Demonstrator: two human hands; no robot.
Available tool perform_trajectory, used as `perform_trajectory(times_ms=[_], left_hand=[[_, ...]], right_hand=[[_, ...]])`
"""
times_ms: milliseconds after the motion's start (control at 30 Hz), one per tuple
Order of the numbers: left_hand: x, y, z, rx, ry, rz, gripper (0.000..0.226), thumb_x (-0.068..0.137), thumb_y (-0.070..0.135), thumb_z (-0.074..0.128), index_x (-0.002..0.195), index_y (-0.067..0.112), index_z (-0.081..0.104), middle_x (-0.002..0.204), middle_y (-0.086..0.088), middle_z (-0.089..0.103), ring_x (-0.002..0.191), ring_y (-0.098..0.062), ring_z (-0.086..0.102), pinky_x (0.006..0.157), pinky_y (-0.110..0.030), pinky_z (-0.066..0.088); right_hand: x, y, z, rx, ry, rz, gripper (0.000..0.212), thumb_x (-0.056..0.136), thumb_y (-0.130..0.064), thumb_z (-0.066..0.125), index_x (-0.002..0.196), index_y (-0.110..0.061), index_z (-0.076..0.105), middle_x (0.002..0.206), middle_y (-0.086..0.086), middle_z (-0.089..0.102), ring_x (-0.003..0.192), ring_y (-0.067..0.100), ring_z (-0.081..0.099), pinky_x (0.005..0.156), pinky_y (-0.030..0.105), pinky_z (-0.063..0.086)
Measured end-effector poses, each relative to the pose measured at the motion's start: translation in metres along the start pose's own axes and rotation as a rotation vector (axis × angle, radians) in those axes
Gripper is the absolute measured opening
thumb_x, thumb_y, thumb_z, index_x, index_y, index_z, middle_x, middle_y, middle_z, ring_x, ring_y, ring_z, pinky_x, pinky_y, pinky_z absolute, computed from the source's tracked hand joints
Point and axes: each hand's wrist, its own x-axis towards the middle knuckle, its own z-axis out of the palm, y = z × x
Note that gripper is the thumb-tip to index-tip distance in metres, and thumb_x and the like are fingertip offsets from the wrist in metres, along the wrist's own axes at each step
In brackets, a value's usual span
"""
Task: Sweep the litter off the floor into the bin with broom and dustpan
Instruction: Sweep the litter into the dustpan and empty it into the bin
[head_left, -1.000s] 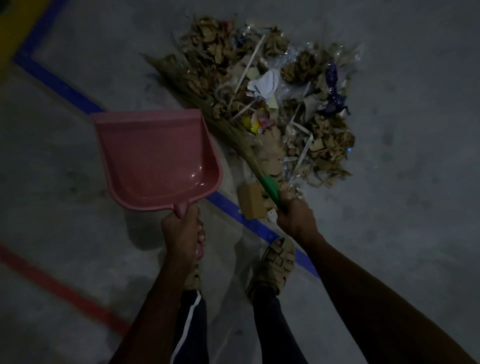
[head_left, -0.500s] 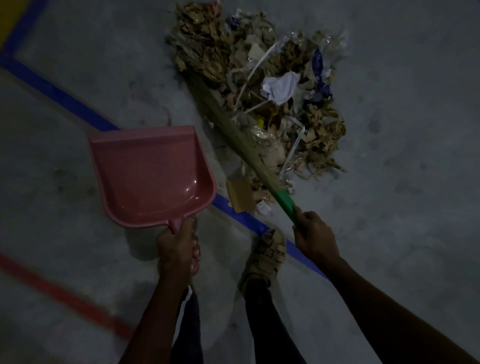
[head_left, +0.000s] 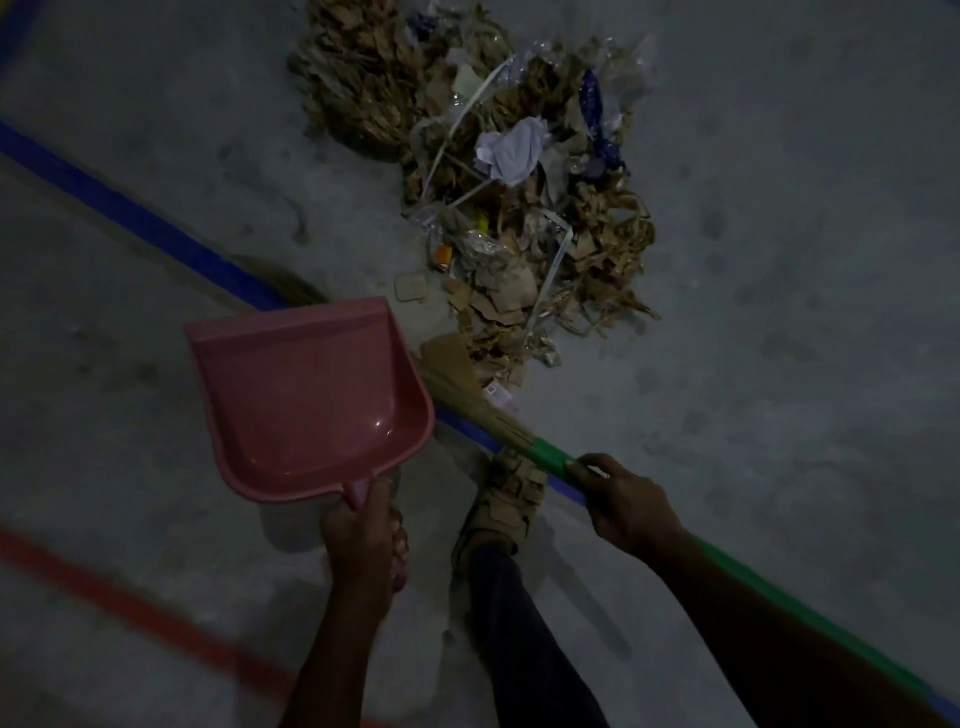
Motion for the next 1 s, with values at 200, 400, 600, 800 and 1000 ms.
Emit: perform_trajectory(times_ms=[200,400,600,800,1000], left_hand=[[-0.011,-0.014,0.009,-0.006,-0.047,-0.005,0.037,0.099,0.019,0.06,0.065,0.01,0.048,0.043,0.0,0.042,0.028,-0.01,0.037,0.035,-0.014,0.028],[-0.035,-0.033,-0.004,-0.015,-0.054,0.074,0.033,0.095,0.024,0.062,0.067,0.012,0.051,0.047,-0.002,0.044,0.031,-0.012,0.038,0.043,-0.018,0.031],[-0.079,-0.077,-0.023,-0.03,-0.024,0.097,0.037,0.096,0.021,0.061,0.063,0.013,0.048,0.046,-0.001,0.043,0.031,-0.012,0.039,0.038,-0.017,0.03],[-0.099,-0.112,-0.028,-0.022,-0.006,0.046,0.037,0.094,0.023,0.063,0.062,0.016,0.047,0.047,-0.002,0.044,0.033,-0.014,0.04,0.038,-0.016,0.031],[-0.089,-0.117,-0.013,0.05,-0.046,0.027,0.043,0.094,0.032,0.063,0.057,0.019,0.044,0.047,0.0,0.041,0.032,-0.012,0.038,0.044,-0.017,0.03]], right_hand=[[0.0,0.028,-0.013,-0.034,0.06,0.21,0.057,0.088,-0.023,0.063,0.142,-0.034,0.05,0.14,-0.003,0.05,0.073,0.031,0.066,0.049,0.03,0.047],[0.017,0.022,-0.047,-0.005,0.298,0.236,0.057,0.09,-0.017,0.062,0.145,-0.023,0.046,0.139,0.006,0.049,0.075,0.026,0.062,0.048,0.029,0.047],[-0.026,0.022,-0.031,0.015,0.299,0.093,0.057,0.086,-0.018,0.067,0.141,-0.026,0.052,0.141,0.001,0.051,0.081,0.027,0.066,0.053,0.029,0.048],[-0.101,0.045,0.028,-0.03,0.063,0.082,0.058,0.085,-0.019,0.062,0.141,-0.034,0.053,0.145,-0.002,0.049,0.087,0.034,0.067,0.059,0.032,0.051],[-0.111,0.051,0.055,-0.061,0.081,0.333,0.059,0.085,-0.018,0.062,0.139,-0.039,0.051,0.144,-0.008,0.046,0.081,0.034,0.066,0.056,0.029,0.038]])
